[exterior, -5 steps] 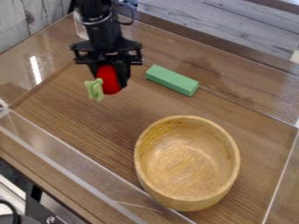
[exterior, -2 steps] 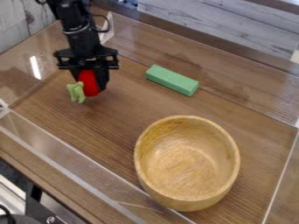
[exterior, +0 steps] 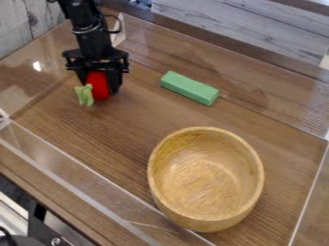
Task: Move the red object to the left side of the table
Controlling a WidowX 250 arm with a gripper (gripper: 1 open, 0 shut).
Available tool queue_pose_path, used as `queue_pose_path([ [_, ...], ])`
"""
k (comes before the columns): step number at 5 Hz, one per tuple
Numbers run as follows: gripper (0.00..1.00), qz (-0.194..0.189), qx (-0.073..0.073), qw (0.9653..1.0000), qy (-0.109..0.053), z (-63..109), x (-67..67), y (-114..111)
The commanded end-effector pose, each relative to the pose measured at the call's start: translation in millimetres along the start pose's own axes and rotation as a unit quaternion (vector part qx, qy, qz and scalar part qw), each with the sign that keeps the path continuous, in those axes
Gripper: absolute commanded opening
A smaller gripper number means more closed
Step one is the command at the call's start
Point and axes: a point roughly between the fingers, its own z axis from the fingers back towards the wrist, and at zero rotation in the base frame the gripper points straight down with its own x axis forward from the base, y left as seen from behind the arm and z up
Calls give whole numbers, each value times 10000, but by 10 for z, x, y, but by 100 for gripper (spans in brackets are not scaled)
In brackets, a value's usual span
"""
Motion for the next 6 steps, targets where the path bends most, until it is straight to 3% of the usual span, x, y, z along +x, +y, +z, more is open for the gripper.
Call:
queue_pose_path([
  [1,100,13,49,9998,-202,195,128,92],
  [3,100,460,-37,9987,-207,481,209,-49],
  [5,100,258,-177,9991,-278,760,14,-296],
  [6,100,276,-223,9988,-349,771,21,-446],
])
